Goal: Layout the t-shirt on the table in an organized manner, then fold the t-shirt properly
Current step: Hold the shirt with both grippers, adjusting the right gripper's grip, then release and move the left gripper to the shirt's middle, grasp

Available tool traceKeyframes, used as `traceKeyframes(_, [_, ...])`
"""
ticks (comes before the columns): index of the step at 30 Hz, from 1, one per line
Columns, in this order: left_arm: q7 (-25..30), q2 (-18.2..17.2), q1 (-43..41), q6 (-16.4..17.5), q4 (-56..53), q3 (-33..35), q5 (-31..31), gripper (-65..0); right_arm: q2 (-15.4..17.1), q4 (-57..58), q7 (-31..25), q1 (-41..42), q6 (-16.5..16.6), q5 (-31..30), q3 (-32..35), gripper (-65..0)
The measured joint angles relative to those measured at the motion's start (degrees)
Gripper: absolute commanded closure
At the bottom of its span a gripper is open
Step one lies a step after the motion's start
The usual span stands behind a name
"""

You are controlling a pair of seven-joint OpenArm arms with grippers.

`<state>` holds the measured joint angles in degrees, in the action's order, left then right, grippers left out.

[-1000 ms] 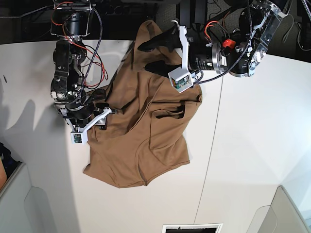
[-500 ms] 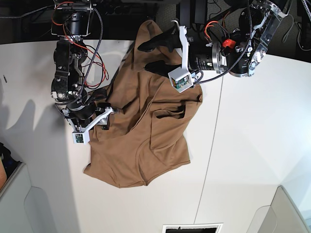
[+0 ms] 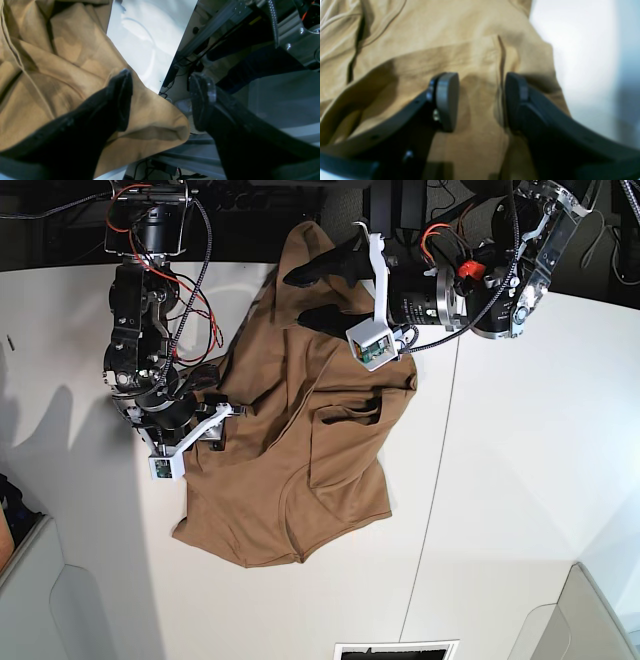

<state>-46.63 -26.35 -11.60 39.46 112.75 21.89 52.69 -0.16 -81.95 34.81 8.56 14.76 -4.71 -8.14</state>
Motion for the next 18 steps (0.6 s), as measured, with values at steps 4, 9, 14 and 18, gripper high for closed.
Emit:
traceKeyframes(4, [0.0, 0.0, 0.0, 0.0, 0.0, 0.0, 0.1, -39.0, 0.0, 1.0, -0.3, -0.5, 0.0, 0.0, 0.0, -29.9])
traceKeyframes(9, [0.0, 0.0, 0.0, 0.0, 0.0, 0.0, 0.1, -39.0, 0.0, 2.1, -1.2, -0.4, 0.0, 0.0, 0.0, -17.9])
traceKeyframes(14, [0.0, 0.0, 0.5, 0.0, 0.0, 0.0, 0.1, -39.0, 0.0, 2.1, -1.4, -0.4, 0.5, -0.2, 0.0, 0.0])
traceKeyframes(18, [0.0, 0.0, 0.8, 0.0, 0.0, -1.7, 0.3, -39.0, 0.0, 1.5, -1.1, -0.5, 1.6, 0.1, 0.0, 0.0])
